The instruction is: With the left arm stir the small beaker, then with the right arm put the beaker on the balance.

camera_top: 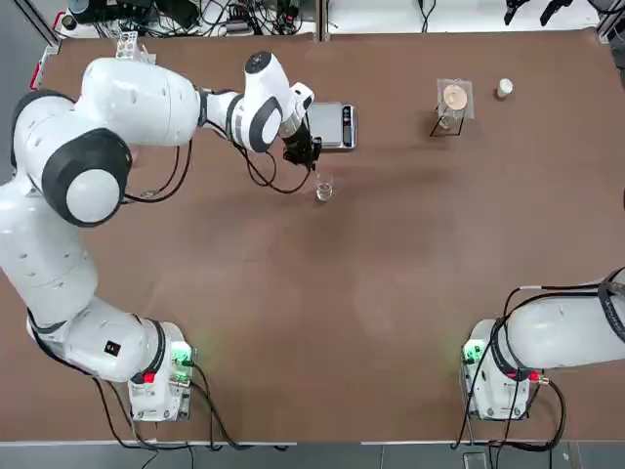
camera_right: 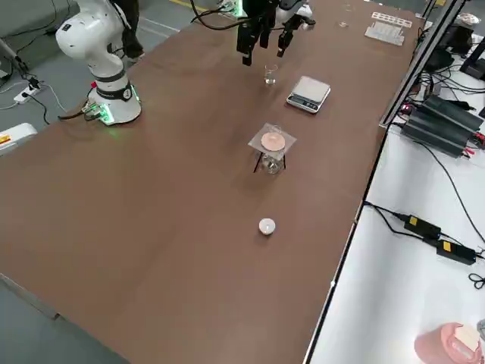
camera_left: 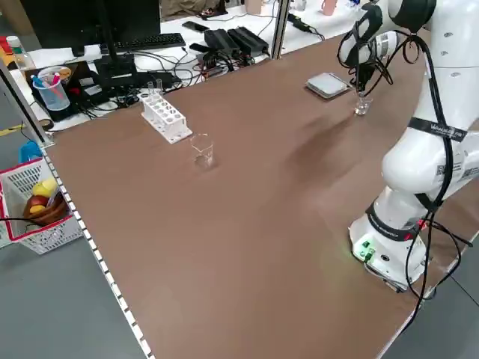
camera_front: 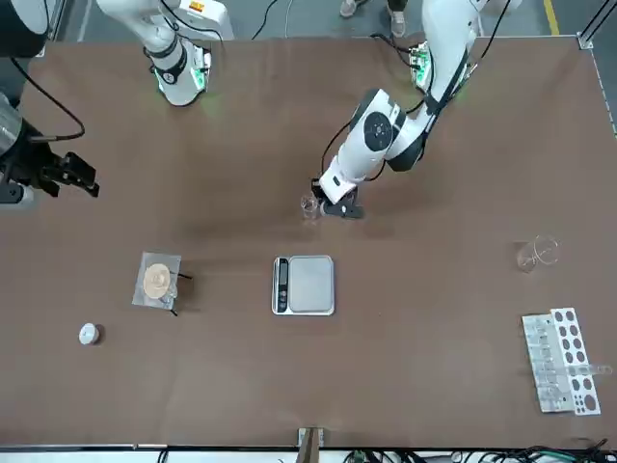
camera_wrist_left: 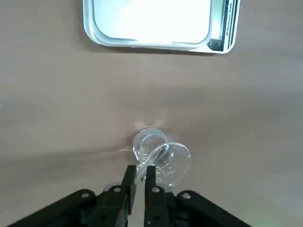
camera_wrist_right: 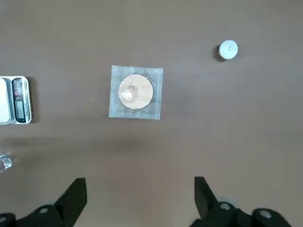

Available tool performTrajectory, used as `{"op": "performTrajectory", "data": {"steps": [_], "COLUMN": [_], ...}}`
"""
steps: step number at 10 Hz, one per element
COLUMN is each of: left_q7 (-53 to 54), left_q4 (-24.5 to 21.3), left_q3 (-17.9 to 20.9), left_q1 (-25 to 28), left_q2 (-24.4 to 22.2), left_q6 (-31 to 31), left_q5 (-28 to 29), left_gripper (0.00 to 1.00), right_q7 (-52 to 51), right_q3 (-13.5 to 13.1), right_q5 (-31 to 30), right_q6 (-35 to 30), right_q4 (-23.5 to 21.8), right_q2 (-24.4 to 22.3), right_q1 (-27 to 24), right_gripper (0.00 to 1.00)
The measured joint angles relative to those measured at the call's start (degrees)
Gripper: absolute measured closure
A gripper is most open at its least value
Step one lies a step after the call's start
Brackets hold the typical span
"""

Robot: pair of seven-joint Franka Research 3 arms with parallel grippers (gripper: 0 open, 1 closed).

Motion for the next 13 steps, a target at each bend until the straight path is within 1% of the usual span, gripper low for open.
{"op": "performTrajectory", "data": {"steps": [3, 9, 10, 13], "left_q7": [-0.3, -2.8, -4.1, -10.9], "left_q4": [0.3, 0.5, 0.5, 2.1], "left_q3": [0.0, -0.1, -0.1, -0.1], "left_q1": [-0.1, -0.7, -1.1, -1.4], "left_q2": [0.0, 0.0, 0.0, 0.0], "left_q6": [0.0, 0.0, 0.0, 0.0], "left_q5": [0.0, 0.1, 0.6, 6.7], "left_gripper": [0.91, 0.93, 0.93, 0.93], "right_q7": [0.0, 0.0, 0.0, 0.0], "right_q3": [0.0, -0.1, -0.1, -0.1], "right_q5": [0.0, 0.0, 0.0, 0.0], "right_q6": [0.0, 0.0, 0.0, 0.1], "right_q4": [0.0, 0.0, 0.0, 0.0], "right_q2": [0.0, 0.0, 0.0, 0.0], "right_q1": [0.0, -0.1, -0.1, -0.1], "right_gripper": [0.0, 0.0, 0.0, 0.0]}}
